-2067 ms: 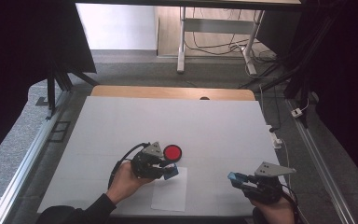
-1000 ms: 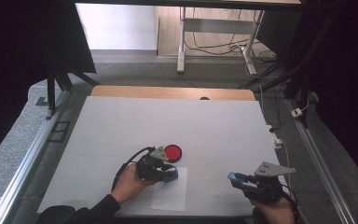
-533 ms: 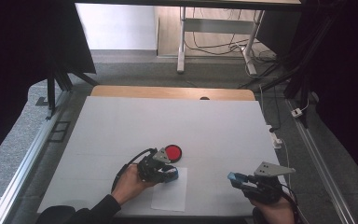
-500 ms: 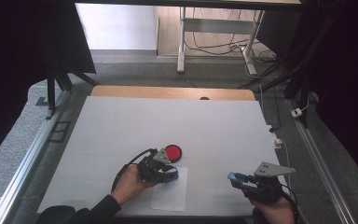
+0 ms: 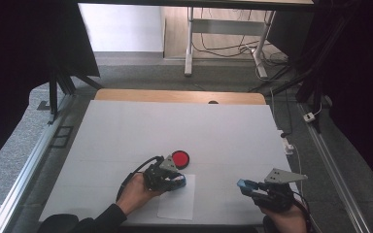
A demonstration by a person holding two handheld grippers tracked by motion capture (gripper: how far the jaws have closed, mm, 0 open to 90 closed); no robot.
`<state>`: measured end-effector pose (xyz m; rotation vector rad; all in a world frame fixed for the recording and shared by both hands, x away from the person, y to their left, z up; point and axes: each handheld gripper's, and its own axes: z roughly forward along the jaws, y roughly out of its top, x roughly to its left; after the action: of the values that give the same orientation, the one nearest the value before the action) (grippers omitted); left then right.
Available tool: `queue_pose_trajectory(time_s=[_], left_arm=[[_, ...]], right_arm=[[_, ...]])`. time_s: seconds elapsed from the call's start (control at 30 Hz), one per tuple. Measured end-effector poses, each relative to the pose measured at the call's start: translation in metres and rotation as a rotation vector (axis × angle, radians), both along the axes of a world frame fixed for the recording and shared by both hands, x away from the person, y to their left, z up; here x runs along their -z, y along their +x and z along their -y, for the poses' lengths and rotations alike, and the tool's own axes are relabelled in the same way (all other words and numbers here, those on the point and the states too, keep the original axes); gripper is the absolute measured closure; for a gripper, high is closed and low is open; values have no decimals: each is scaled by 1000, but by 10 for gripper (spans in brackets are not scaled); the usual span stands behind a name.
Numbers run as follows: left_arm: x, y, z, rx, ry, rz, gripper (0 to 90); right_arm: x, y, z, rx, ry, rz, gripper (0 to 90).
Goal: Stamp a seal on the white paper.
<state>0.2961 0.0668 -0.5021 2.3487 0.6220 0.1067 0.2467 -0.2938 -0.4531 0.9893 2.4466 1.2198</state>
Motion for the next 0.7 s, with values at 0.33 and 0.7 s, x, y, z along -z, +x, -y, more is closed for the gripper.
queue_pose_trajectory(time_s=[0.33, 0.7], left_arm=[[4, 10, -8, -14, -70, -81, 707], [1, 1, 0, -5, -6, -6, 707]], right_arm=[[0, 0, 0, -1, -1, 0, 690], [0, 0, 0, -3, -2, -1, 690]])
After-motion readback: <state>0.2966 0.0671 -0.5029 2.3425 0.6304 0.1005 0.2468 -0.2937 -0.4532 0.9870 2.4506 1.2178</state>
